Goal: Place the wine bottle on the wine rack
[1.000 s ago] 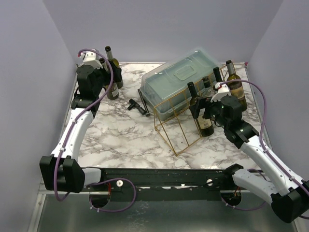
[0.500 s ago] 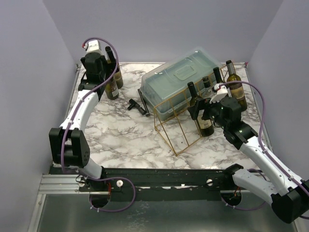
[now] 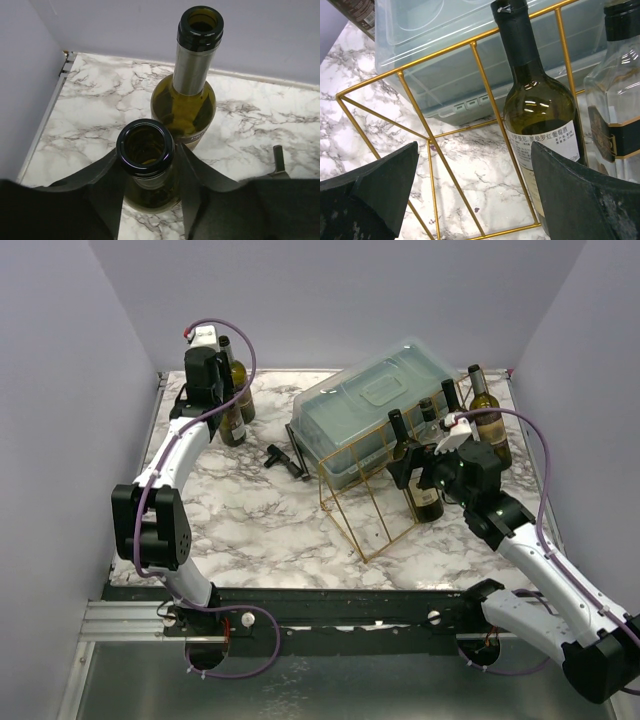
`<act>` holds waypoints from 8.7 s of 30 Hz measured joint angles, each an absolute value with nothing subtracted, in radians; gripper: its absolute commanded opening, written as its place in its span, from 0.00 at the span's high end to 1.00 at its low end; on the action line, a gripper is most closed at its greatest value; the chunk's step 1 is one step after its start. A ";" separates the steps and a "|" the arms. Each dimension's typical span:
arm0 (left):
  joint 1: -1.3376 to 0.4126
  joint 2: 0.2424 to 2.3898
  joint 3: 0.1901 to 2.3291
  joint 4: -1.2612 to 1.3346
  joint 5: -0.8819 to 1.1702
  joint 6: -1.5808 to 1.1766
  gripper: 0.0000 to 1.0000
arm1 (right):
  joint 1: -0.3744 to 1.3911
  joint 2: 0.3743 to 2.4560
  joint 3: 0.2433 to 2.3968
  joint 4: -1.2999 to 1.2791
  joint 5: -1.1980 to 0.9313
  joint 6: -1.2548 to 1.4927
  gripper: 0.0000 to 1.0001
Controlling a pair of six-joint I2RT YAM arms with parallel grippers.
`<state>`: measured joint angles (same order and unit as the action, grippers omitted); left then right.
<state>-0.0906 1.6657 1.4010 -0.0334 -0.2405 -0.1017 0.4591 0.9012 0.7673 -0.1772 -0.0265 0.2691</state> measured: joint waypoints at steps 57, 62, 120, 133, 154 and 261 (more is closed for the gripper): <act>-0.099 1.197 1.234 -0.252 0.398 -0.165 1.00 | 0.988 1.581 1.327 0.135 0.068 0.258 0.00; -0.049 1.222 1.234 -0.207 0.450 -0.218 1.00 | 0.988 1.692 1.386 0.142 0.109 0.224 0.00; 0.059 1.343 1.223 -0.068 0.624 -0.422 0.65 | 0.999 2.128 1.885 -0.009 0.382 0.019 0.98; 0.075 1.310 1.214 0.056 0.642 -0.480 0.22 | 0.994 2.077 1.677 -0.058 0.149 0.209 0.99; 0.080 1.309 1.214 0.067 0.639 -0.480 0.18 | 0.996 1.603 1.334 -0.082 -0.199 0.372 0.99; -0.007 1.345 1.213 0.012 0.574 -0.406 0.17 | 0.787 1.214 0.841 -0.284 0.388 0.150 0.11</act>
<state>-0.0071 1.3449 1.2129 0.0120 0.5743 -0.4061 0.7868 1.2144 0.8410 -0.2844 0.3878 0.1505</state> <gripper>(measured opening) 0.834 0.886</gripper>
